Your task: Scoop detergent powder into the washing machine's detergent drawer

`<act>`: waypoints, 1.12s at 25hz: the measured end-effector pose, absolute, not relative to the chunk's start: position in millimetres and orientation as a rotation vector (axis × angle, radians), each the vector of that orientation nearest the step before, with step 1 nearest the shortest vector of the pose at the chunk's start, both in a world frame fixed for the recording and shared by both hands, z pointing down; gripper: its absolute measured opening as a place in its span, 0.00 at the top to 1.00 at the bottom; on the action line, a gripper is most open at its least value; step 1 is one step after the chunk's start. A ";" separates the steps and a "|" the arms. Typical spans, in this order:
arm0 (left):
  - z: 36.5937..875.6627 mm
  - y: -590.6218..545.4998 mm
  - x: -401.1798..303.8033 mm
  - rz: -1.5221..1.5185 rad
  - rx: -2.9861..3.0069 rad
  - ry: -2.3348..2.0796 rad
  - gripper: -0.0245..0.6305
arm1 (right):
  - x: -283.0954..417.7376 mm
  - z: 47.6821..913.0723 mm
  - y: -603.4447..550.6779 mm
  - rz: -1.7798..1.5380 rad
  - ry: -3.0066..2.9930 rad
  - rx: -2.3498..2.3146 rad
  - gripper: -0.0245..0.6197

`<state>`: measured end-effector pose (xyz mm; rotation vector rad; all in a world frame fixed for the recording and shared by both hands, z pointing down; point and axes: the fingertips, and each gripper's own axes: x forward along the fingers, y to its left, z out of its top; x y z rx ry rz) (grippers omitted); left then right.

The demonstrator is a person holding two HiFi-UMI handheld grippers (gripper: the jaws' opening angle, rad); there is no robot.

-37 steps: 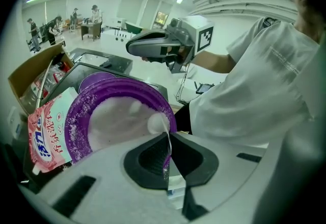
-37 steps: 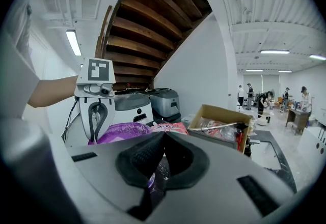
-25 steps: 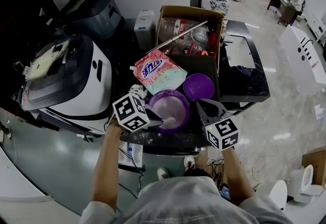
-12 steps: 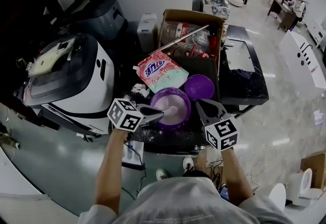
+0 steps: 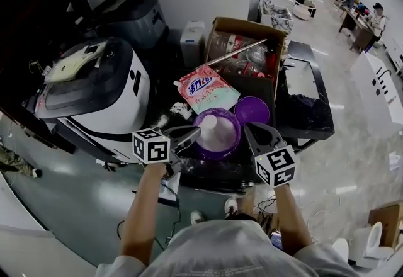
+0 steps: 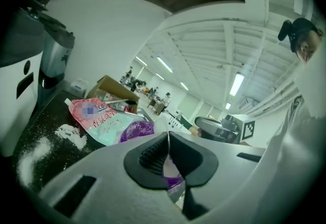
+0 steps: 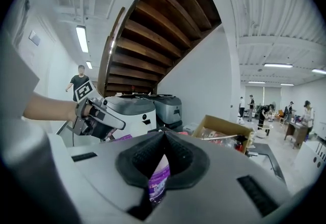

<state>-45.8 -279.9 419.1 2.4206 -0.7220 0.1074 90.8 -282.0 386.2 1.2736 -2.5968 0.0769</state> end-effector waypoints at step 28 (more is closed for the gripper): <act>350.1 -212.4 -179.9 -0.322 2.374 -1.092 0.94 | -21.2 343.5 -256.3 -0.070 -2.743 1.077 0.95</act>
